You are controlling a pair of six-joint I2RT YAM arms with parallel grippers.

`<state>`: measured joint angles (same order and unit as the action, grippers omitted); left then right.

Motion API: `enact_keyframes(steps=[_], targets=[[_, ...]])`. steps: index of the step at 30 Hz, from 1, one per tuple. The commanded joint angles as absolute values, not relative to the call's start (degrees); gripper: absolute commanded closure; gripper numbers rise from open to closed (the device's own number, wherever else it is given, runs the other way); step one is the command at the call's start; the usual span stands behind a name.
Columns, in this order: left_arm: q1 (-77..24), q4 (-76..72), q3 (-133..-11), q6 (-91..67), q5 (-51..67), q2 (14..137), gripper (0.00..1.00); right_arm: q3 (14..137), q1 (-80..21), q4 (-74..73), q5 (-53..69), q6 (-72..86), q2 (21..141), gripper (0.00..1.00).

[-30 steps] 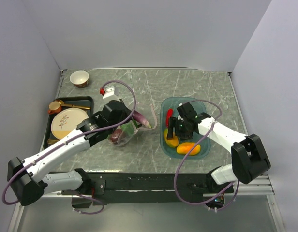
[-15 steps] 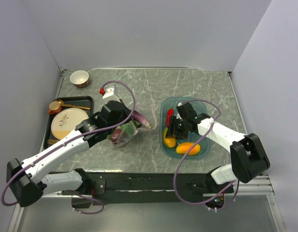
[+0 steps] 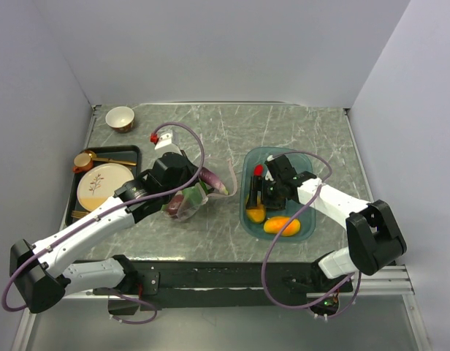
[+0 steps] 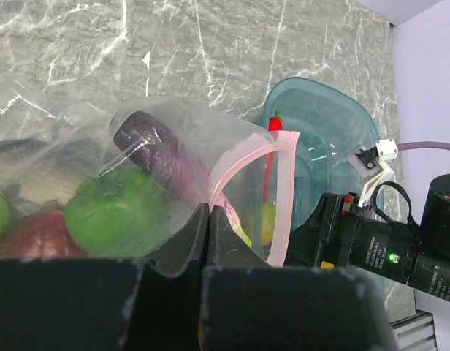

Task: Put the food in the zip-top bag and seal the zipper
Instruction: Pick up the fake fruit from the bin.

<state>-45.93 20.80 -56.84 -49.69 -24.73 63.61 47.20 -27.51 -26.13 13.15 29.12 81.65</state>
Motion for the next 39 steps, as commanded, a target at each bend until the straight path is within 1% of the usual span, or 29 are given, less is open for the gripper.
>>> enact_keyframes(steps=[1, 9, 12, 14, 15, 17, 18, 21, 24, 26, 27, 29, 30, 34, 39], targets=[[-45.8, 19.2, -57.1, -49.7, -25.4, 62.3, 0.99, 47.4, -27.9, -25.1, 12.7, 28.7, 82.3, 0.13], [-45.8, 18.9, -57.0, -49.7, -25.0, 62.5, 0.99, 46.1, -27.9, -24.0, 13.5, 29.4, 81.2, 0.15], [-45.8, 19.1, -56.9, -49.8, -25.1, 62.5, 0.99, 46.5, -27.8, -24.9, 12.9, 29.0, 82.1, 0.18], [-45.8, 19.0, -56.8, -49.7, -25.0, 62.5, 0.99, 46.7, -27.9, -25.1, 12.7, 28.7, 83.1, 0.26], [-45.8, 19.0, -56.8, -49.7, -25.1, 62.4, 0.99, 46.8, -27.9, -25.6, 12.6, 28.7, 83.4, 0.35], [-45.8, 19.1, -56.9, -49.7, -25.1, 62.3, 0.99, 47.0, -27.9, -26.0, 12.2, 28.6, 84.0, 0.44], [-45.8, 19.1, -56.9, -49.7, -25.2, 62.3, 0.99, 47.1, -27.9, -26.4, 12.0, 28.5, 84.1, 0.53], [-45.8, 18.9, -56.9, -49.7, -24.9, 62.6, 0.99, 47.6, -27.9, -27.2, 11.8, 27.9, 83.6, 0.62], [-45.8, 19.1, -57.0, -49.6, -24.9, 62.8, 0.99, 48.7, -27.9, -28.6, 11.5, 27.3, 82.1, 0.67], [-45.8, 19.1, -57.0, -49.7, -24.9, 62.8, 0.99, 49.9, -27.9, -29.5, 10.9, 27.2, 80.6, 0.68], [-45.8, 18.9, -57.0, -49.6, -24.8, 62.8, 0.99, 50.4, -27.9, -30.4, 10.8, 27.0, 80.2, 0.71], [-45.8, 18.8, -56.9, -49.7, -24.7, 62.7, 0.99, 52.1, -27.8, -31.4, 10.2, 26.8, 79.1, 0.72], [-45.8, 18.9, -57.0, -49.6, -24.7, 62.6, 0.99, 52.6, -27.9, -32.2, 9.8, 26.7, 78.7, 0.74], [-45.8, 19.4, -57.3, -49.7, -24.8, 62.4, 0.99, 55.2, -27.9, -33.4, 8.1, 27.2, 75.4, 0.77], [-45.8, 18.5, -57.5, -49.4, -24.1, 62.5, 0.99, 57.0, -27.8, -30.0, 7.6, 29.5, 72.2, 0.79]])
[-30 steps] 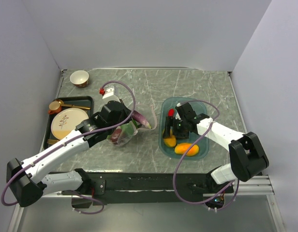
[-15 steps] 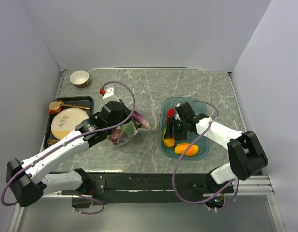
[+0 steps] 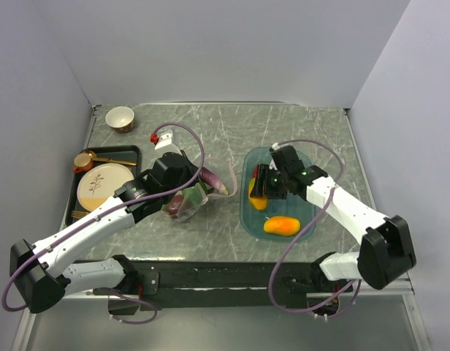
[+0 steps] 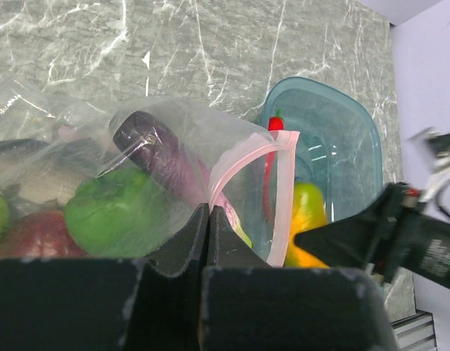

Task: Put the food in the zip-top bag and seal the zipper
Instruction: Pick up the fake fruit from the bin, then place the fake fruit in the zipper food storage bag.

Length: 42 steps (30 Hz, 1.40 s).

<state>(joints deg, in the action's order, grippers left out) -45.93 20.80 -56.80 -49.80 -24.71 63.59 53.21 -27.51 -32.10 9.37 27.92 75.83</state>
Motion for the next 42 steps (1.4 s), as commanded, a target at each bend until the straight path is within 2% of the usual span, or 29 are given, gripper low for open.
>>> enact_keyframes(steps=[1, 7, 17, 27, 42], targets=[[-45.8, 18.5, -57.7, -49.2, -24.0, 62.8, 0.99, 58.3, -27.7, -29.7, 8.0, 30.2, 71.5, 0.80], [-45.8, 18.5, -57.8, -49.5, -23.4, 63.6, 0.99, 60.6, -27.7, -25.0, 11.9, 31.4, 66.8, 0.81], [-45.8, 17.0, -59.6, -48.3, -19.7, 66.3, 0.99, 61.3, -28.8, -19.3, 20.5, 33.7, 66.6, 0.80], [-45.8, 16.8, -60.4, -48.7, -18.5, 67.0, 0.99, 62.5, -32.6, -19.7, 25.7, 31.4, 72.8, 0.78], [-45.8, 16.1, -59.9, -48.3, -17.0, 66.8, 0.99, 66.4, -35.1, -22.3, 25.5, 29.2, 79.2, 0.74]])
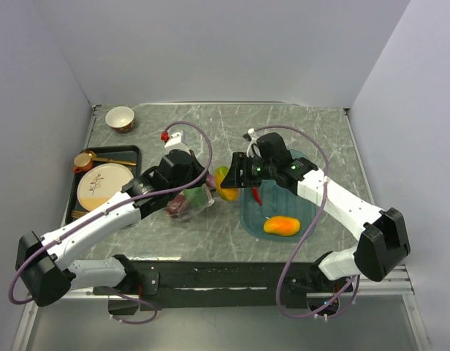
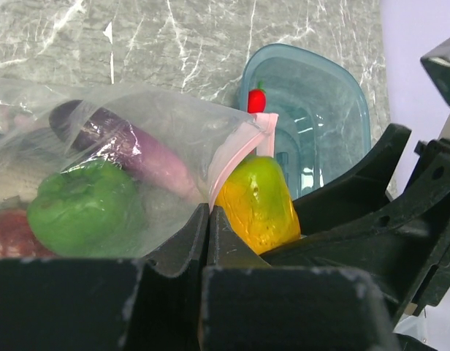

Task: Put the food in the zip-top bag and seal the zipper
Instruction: Place the fake fruit in the zipper food storage bag.

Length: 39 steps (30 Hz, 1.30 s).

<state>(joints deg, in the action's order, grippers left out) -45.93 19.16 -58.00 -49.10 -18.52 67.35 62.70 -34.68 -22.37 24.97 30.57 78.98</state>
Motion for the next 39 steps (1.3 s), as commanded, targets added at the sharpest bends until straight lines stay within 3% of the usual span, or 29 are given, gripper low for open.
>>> enact_keyframes(steps=[1, 7, 11, 13, 15, 24, 31, 34, 39], targets=[[-45.8, 16.3, -59.9, -48.3, -17.0, 66.8, 0.99, 66.7, -35.2, -22.4, 25.5, 29.1, 79.5, 0.72], [-45.8, 16.2, -60.1, -48.1, -17.1, 66.1, 0.99, 69.9, -35.3, -23.6, 25.7, 28.8, 82.3, 0.62], [-45.8, 16.6, -60.3, -48.1, -17.9, 65.2, 0.99, 72.2, -35.8, -25.5, 25.4, 27.7, 85.5, 0.61], [-45.8, 16.8, -60.2, -48.3, -18.3, 64.8, 0.99, 72.5, -35.9, -25.9, 25.4, 27.5, 85.8, 0.52], [-45.8, 16.7, -59.9, -48.3, -18.7, 63.7, 0.99, 72.6, -36.0, -26.0, 25.1, 27.6, 85.9, 0.33], [-45.7, 16.6, -58.6, -48.7, -20.7, 61.6, 0.99, 73.2, -36.0, -28.8, 16.3, 25.9, 82.0, 0.09], [-45.8, 18.3, -59.1, -49.9, -23.1, 60.8, 0.99, 71.4, -35.6, -30.3, 4.9, 26.8, 76.0, 0.03], [-45.9, 21.4, -58.3, -54.0, -29.5, 57.5, 0.99, 70.0, -34.7, -31.8, -1.9, 27.4, 73.0, 0.00], [-43.8, 14.1, -51.2, -52.1, -30.8, 48.8, 0.99, 65.7, -30.1, -33.2, -6.5, 28.3, 68.6, 0.00]])
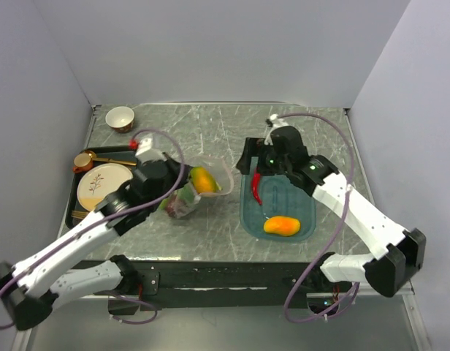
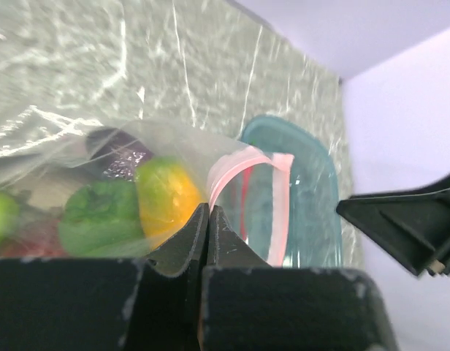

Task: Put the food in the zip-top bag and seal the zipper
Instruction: Place the fake fruit in the zipper food storage bag, then pick up the fake fruit from the bin.

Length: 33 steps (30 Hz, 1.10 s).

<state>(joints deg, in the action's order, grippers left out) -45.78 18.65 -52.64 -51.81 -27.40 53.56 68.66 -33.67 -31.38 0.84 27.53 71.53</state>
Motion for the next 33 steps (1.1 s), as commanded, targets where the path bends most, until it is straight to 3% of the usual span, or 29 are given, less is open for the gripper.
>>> enact_keyframes(steps=[1, 8, 20, 25, 33], targets=[[-43.4, 15.8, -52.2, -52.5, -30.3, 49.7, 0.99, 65.1, -29.2, -33.9, -6.5, 28.6, 68.0, 0.00], [-43.3, 20.9, -58.9, -51.5, -22.1, 62.4, 0.99, 59.9, -25.2, -38.0, -5.6, 30.8, 68.4, 0.00], [-43.2, 17.9, -58.4, -51.0, -19.5, 62.4, 0.99, 52.5, -24.6, -44.7, -10.4, 43.3, 67.1, 0.00], [-43.3, 17.7, -57.4, -50.9, -19.1, 62.1, 0.99, 46.0, -24.6, -40.1, -6.3, 48.2, 60.4, 0.00], [-43.2, 18.1, -58.5, -50.3, -19.0, 62.7, 0.99, 43.2, -24.9, -41.0, -5.4, 50.4, 60.0, 0.00]])
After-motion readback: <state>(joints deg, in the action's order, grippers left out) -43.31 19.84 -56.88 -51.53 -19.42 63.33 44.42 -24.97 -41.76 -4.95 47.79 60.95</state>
